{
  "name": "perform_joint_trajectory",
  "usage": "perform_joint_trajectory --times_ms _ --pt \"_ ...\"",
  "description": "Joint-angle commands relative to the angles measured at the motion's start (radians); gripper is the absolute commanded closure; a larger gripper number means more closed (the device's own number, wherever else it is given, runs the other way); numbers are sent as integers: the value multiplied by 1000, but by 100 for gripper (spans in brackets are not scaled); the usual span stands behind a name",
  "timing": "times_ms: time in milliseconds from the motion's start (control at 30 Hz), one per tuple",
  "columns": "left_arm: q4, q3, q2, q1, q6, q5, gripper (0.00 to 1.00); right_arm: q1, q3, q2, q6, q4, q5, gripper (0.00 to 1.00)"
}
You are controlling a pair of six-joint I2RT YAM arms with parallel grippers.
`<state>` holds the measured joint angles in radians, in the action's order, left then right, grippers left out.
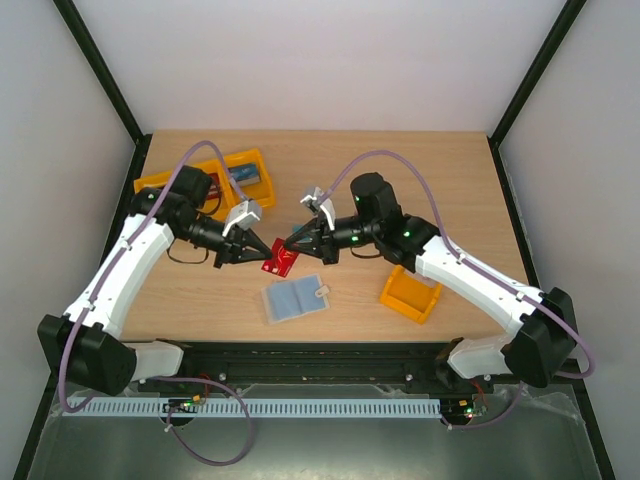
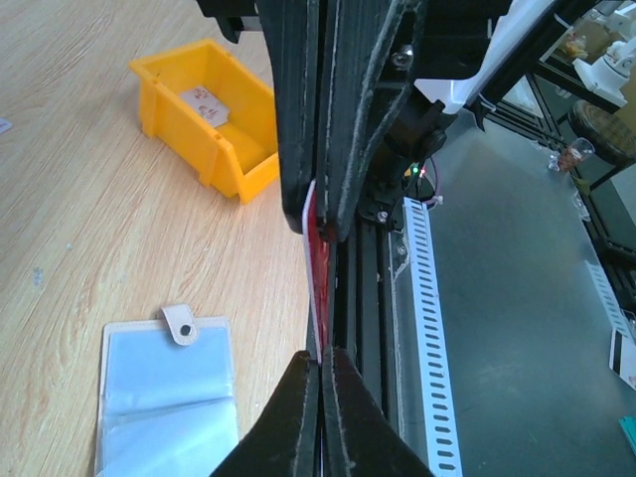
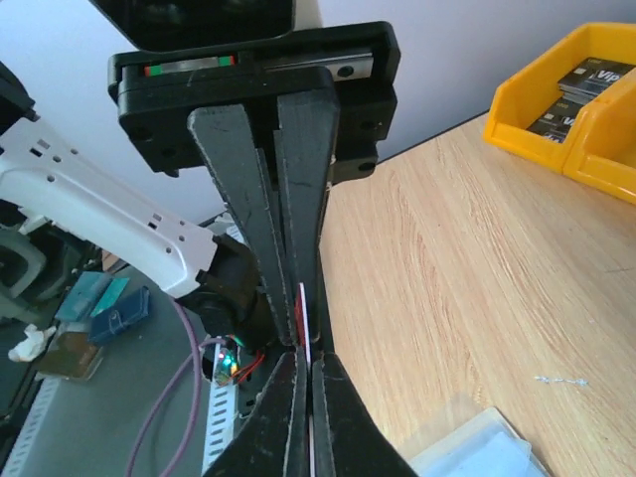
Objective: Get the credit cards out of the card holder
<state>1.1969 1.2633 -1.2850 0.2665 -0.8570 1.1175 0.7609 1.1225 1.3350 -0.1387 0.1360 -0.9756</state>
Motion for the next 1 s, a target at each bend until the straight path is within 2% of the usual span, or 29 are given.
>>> perform_joint_trajectory --times_ms 0,67,100,167,233,300,400,567,600,633,667,833,967 --pt "-3 33 0 4 -11 25 93 5 -1 -2 -81 -64 22 98" --pt "-83 33 8 2 73 -9 50 1 -16 -3 -177 -130 120 98" --pt "-132 40 14 0 134 -63 36 -7 -16 2 -247 -150 199 98" --pt "-231 65 22 0 272 -216 26 -42 -27 21 -424 -191 343 98" --pt "-312 95 23 1 357 -410 21 -87 -72 46 -649 -275 402 98" --pt "-363 137 19 13 379 -570 19 -107 -144 64 -837 -438 415 98" --pt "-401 196 17 61 385 -710 19 -106 -195 88 -1016 -584 488 98" --pt "-437 208 0 223 304 -877 19 -105 -175 122 -1145 -607 597 98" --pt "-452 198 -5 253 283 -929 17 -104 -180 122 -1166 -615 604 98" --pt "-472 186 -11 292 258 -990 4 -103 -183 120 -1181 -618 609 98" --pt "-499 172 -17 317 226 -1045 1 -102 -188 119 -1194 -618 613 98" --pt "-643 132 -91 419 66 -1320 3 -100 -236 98 -1254 -637 643 98" --pt "-689 105 -123 441 -3 -1319 7 -99 -242 93 -1271 -645 635 99"
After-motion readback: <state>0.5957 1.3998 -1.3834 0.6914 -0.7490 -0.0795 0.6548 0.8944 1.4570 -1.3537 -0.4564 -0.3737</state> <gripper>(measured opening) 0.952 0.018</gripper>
